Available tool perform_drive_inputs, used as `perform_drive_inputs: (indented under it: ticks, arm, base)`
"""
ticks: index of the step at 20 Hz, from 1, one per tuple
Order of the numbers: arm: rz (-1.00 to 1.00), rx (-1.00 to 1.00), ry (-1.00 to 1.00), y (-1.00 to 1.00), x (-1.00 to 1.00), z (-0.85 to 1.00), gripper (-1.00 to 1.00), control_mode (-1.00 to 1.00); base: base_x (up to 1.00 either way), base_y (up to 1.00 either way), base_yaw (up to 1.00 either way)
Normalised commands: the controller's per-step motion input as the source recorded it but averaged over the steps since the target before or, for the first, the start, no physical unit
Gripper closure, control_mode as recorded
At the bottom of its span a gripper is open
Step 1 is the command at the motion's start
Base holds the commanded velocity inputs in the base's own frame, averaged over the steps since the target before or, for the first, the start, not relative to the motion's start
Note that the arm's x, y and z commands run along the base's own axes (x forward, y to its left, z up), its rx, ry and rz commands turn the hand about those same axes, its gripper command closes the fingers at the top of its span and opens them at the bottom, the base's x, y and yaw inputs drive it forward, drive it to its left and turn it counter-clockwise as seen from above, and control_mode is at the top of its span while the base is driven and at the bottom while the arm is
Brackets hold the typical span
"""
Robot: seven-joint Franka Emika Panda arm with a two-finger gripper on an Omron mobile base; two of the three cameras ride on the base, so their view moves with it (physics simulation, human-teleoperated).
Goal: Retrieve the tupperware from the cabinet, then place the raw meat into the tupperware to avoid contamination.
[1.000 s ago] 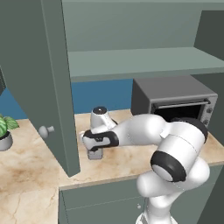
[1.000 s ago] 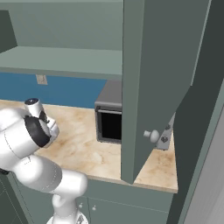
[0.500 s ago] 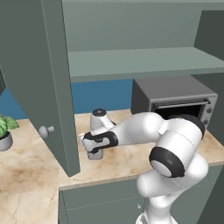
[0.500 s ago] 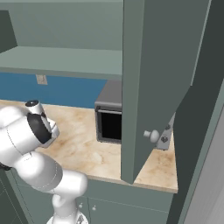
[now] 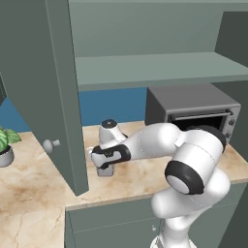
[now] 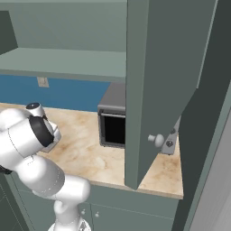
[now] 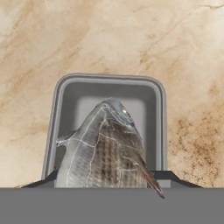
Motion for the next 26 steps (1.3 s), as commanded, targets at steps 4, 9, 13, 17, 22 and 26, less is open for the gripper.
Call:
perform_drive_inputs:
  ticks: [4,9,13,17,22,26]
  arm:
    - [0.0,0.0,0.01,0.03,0.04,0.01,-1.0,-1.0]
    - [0.0,0.0,0.01,0.14,0.05,0.09,-1.0,-1.0]
    - [0.0,0.0,0.0,0.19,0.06,0.33,-1.0,-1.0]
    - [-0.02,0.04,0.0,0.08,-0.17,0.34,-1.0,-1.0]
    - [-0.01,0.02,0.0,-0.13,-0.48,0.15,-1.0,-1.0]
    - [0.0,0.0,-0.01,-0.36,-0.65,0.08,-1.0,-1.0]
  base:
    - [0.0,0.0,0.0]
    - [0.0,0.0,0.0]
    - [0.0,0.0,0.0]
    - [0.0,0.0,0.0]
    - [0.0,0.0,0.0]
    - [0.0,0.0,0.0]
